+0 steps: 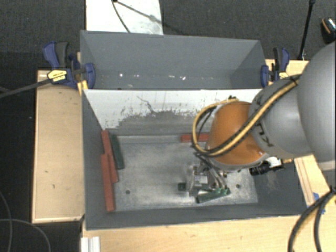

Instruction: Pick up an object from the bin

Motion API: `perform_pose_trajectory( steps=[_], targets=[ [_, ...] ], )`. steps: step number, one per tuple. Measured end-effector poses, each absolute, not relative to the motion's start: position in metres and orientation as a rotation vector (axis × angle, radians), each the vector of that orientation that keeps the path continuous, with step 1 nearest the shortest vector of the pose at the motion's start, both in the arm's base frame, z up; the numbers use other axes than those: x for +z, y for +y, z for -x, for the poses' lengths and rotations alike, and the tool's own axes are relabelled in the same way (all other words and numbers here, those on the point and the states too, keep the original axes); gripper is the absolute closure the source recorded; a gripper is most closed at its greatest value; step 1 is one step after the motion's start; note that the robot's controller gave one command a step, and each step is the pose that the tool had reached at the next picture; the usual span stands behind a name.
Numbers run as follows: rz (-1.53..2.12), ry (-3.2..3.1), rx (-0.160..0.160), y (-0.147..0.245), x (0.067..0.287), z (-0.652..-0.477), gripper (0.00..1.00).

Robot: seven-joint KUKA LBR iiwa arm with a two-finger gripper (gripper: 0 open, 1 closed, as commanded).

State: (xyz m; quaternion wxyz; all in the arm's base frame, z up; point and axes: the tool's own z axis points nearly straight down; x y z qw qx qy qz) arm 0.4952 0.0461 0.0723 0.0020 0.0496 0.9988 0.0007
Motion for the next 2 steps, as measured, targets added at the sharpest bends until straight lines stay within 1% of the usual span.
perform_pose_trajectory(
  steps=[1, 2],
  targets=[
    [-0.118, 3.127, 0.006, 0.096, 0.203, -0.529, 1.00],
    [-0.108, 3.143, 0.001, 0.133, 0.152, -0.509, 1.00]
  ],
)
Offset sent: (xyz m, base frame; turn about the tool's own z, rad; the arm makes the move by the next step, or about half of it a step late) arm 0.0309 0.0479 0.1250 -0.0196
